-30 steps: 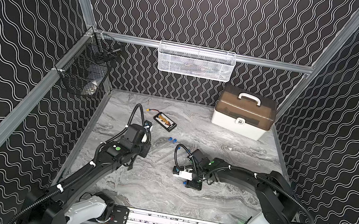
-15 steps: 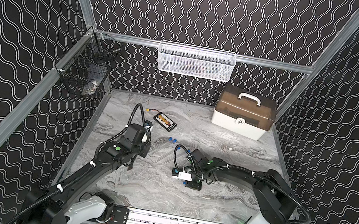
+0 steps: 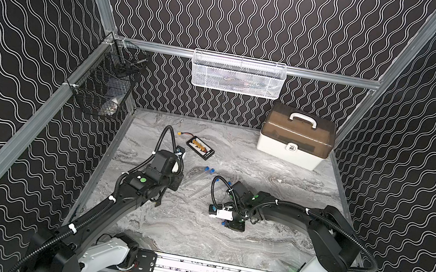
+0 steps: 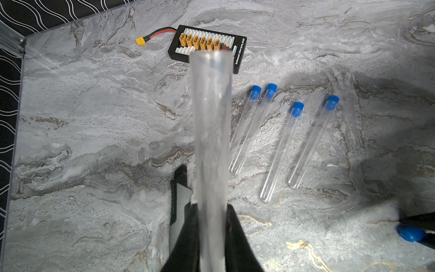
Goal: Insert stoppers into test tubes
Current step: Pick up the stopper from the center of the board.
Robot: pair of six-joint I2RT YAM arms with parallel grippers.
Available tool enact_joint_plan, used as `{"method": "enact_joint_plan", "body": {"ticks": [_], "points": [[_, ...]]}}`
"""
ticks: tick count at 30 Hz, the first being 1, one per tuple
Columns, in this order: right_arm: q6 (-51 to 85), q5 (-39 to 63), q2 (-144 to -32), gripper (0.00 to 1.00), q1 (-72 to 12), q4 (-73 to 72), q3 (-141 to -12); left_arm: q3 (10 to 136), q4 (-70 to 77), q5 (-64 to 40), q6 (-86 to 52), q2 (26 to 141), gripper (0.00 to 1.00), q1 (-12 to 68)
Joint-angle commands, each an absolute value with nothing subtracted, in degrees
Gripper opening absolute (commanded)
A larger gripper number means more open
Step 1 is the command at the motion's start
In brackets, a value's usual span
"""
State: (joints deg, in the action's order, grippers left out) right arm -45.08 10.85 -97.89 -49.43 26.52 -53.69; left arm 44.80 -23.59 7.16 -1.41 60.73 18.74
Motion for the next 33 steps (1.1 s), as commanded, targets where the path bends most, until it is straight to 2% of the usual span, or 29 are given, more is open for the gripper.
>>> {"method": "enact_joint_plan", "body": {"ticks": [1,19,26,33], "points": [[-45.99,9.49,-98.23,0.16,-49.49,27.52,-53.18,45.26,-23.19,7.56,-0.09,60.47,0.00,18.66],[-37.99,11.98,-89.78,0.10,-48.26,29.82,-53.35,45.66,-23.30,4.02,6.09,61.08,0.00,18.77],[-32.57,13.19,-82.87,0.10,-46.93,33.29,-53.26,45.88,-25.60,1.70,16.98,61.00,0.00,21.55],[-32.43,12.49,-78.77,0.10,-46.24,38.49,-53.99,44.97,-28.72,0.00,28.00,60.58,0.00,28.38]]}}
